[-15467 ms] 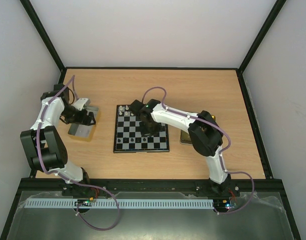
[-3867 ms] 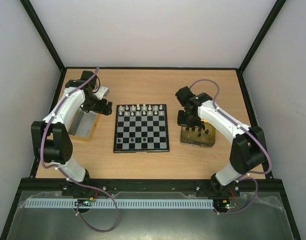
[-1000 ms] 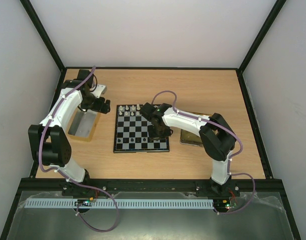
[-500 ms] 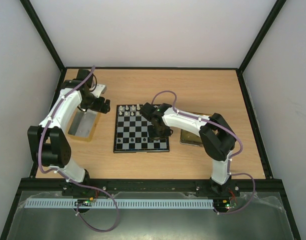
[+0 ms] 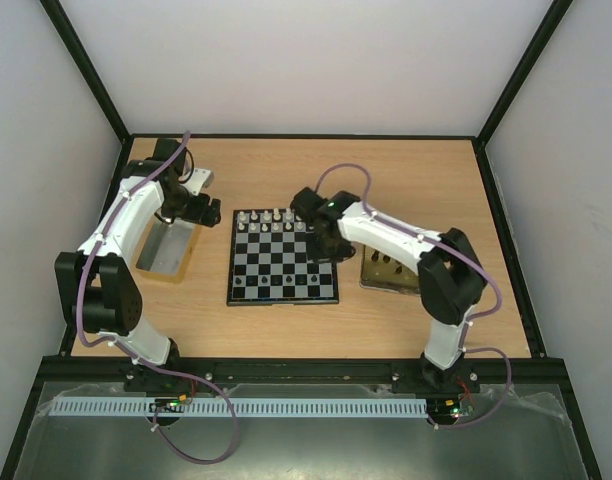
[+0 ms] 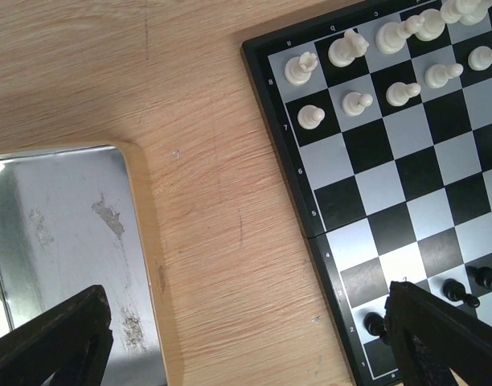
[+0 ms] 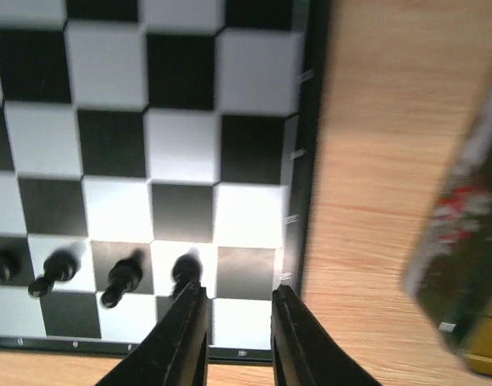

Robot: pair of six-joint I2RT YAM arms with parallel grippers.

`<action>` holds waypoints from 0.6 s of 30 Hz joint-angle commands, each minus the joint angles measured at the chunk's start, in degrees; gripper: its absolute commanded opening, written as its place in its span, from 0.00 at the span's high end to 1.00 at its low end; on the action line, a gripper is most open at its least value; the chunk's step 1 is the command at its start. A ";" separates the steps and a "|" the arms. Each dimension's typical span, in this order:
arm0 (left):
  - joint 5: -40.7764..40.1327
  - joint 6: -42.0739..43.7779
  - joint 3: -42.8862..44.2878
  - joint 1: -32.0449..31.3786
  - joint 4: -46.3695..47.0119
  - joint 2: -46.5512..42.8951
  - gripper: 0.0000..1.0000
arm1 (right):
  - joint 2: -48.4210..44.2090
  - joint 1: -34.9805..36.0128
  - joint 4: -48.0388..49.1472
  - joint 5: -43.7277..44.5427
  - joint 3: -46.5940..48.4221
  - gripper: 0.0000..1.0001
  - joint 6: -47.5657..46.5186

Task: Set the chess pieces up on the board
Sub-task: Pick up the chess piece from the storage box.

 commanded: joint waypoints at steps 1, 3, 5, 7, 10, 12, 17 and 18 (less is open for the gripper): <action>0.99 0.71 0.45 0.39 -0.68 -0.72 0.08 | -7.55 -7.17 -5.87 5.19 0.80 0.77 -0.37; 1.30 0.70 0.57 0.39 -0.51 -0.39 0.08 | -11.36 -11.22 -6.23 5.28 -1.91 0.75 -0.75; 1.61 0.62 0.74 0.39 -0.37 0.18 0.08 | -14.05 -15.80 -6.03 5.13 -5.48 0.75 -1.24; 1.86 0.57 1.01 0.30 -0.27 0.90 0.08 | -15.72 -18.47 -6.02 4.99 -9.13 0.75 -1.64; 2.09 0.61 1.68 0.13 -0.26 1.83 0.08 | -17.64 -20.96 -5.12 5.07 -13.13 0.76 -1.56; 1.96 0.62 1.91 -0.01 -0.12 2.45 0.08 | -18.25 -22.60 -3.58 4.74 -15.98 0.76 -1.66; 1.50 0.53 2.41 -0.38 0.04 3.58 0.08 | -17.98 -26.11 0.47 2.82 -20.24 0.77 -1.69; 1.46 0.53 2.30 -0.40 -0.04 3.73 0.08 | -17.70 -26.53 1.17 2.86 -20.54 0.78 -1.61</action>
